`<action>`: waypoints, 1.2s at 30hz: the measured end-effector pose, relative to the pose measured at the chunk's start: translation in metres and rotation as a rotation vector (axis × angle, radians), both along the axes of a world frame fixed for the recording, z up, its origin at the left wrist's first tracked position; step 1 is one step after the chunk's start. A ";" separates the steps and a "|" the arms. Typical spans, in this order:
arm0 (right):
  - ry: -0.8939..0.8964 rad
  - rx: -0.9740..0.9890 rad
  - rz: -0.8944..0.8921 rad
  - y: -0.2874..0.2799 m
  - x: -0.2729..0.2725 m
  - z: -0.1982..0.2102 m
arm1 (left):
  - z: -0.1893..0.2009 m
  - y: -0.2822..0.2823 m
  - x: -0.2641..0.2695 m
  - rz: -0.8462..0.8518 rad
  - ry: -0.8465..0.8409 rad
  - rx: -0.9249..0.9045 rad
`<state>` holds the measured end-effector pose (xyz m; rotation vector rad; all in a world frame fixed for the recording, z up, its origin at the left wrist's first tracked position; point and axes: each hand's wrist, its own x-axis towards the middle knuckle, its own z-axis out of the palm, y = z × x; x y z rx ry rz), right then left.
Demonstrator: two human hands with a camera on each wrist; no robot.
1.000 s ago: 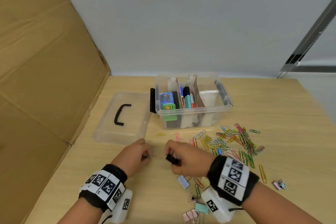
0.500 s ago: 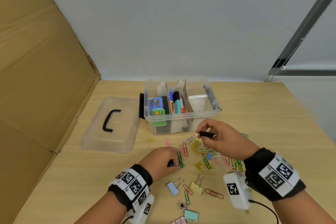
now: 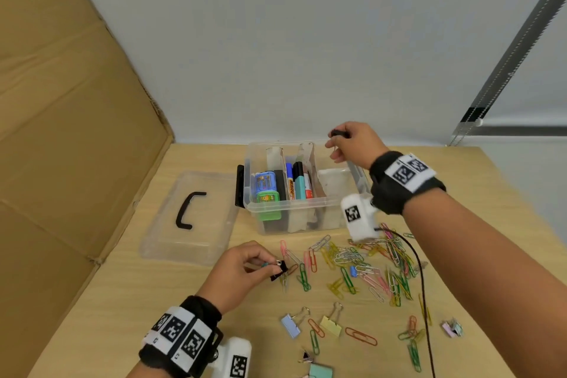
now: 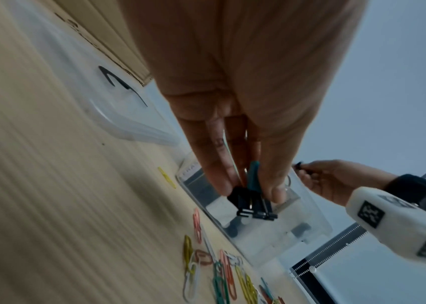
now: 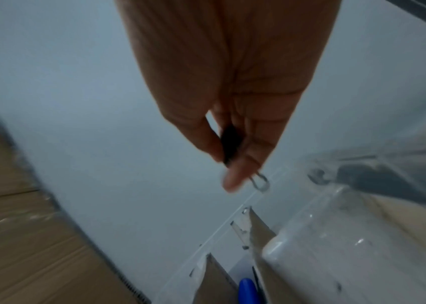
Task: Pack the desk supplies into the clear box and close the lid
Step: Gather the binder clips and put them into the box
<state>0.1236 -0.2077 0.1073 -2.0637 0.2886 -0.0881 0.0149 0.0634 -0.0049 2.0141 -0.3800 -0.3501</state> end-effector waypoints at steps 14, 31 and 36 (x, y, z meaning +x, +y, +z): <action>-0.179 -0.637 -0.017 -0.017 -0.048 -0.048 | 0.024 -0.006 -0.010 -0.005 -0.077 0.001; -0.117 -0.529 0.091 -0.023 -0.062 -0.091 | 0.098 -0.195 0.155 -0.067 -0.423 0.766; -0.132 -0.536 0.101 -0.023 -0.061 -0.093 | 0.095 -0.197 0.159 -0.164 -0.278 0.848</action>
